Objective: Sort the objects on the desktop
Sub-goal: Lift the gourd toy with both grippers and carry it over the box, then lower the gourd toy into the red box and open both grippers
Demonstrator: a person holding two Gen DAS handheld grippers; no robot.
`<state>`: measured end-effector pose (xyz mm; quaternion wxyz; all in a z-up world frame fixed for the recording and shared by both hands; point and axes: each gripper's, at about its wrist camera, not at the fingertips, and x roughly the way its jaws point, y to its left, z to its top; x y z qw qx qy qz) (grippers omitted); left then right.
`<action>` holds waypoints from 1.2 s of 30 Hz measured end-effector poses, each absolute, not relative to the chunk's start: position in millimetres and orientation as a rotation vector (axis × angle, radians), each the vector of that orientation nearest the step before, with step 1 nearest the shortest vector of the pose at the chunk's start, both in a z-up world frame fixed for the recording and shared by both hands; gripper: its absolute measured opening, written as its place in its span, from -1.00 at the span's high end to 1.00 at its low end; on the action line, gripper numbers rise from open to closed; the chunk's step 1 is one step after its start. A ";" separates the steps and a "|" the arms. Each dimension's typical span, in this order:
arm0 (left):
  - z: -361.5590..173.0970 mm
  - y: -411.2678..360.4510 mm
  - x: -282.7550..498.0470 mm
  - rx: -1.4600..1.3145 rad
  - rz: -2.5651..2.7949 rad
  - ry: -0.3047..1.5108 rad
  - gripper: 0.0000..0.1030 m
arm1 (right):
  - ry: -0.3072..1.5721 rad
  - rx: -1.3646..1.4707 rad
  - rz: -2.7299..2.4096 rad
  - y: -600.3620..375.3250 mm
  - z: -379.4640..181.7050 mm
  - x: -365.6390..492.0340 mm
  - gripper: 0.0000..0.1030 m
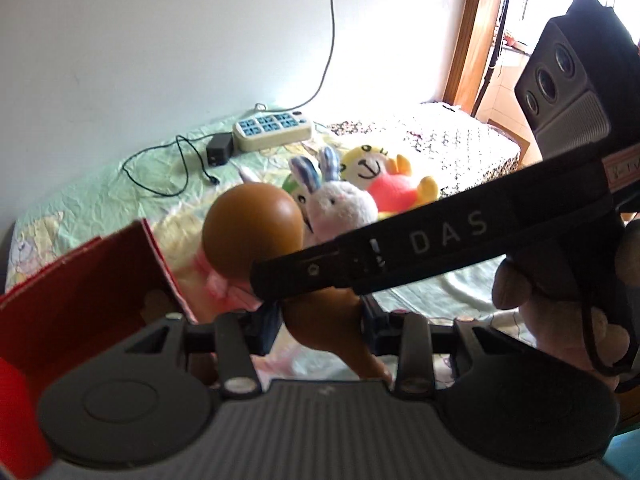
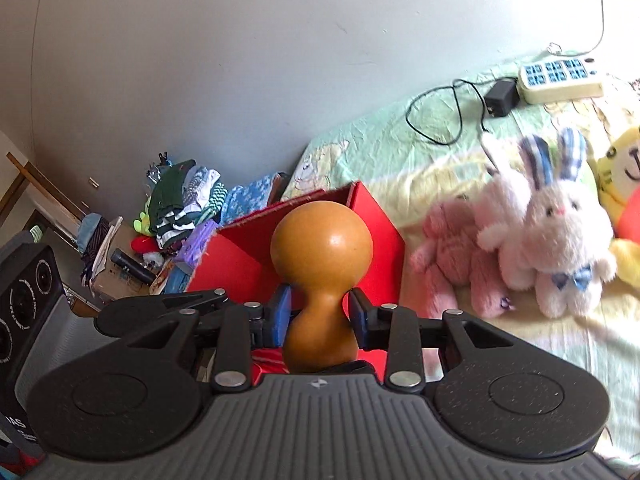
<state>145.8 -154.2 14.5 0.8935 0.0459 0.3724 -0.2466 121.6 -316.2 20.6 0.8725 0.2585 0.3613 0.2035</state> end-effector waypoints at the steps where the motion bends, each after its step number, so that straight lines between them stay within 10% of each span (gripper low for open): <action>1: 19.4 -145.7 149.4 0.092 -0.506 0.765 0.28 | 0.746 0.527 0.432 -309.9 25.3 128.3 0.32; 36: -77.9 -9.0 227.3 -0.065 -0.420 1.172 0.28 | 1.120 0.325 0.428 -168.9 -50.4 264.2 0.39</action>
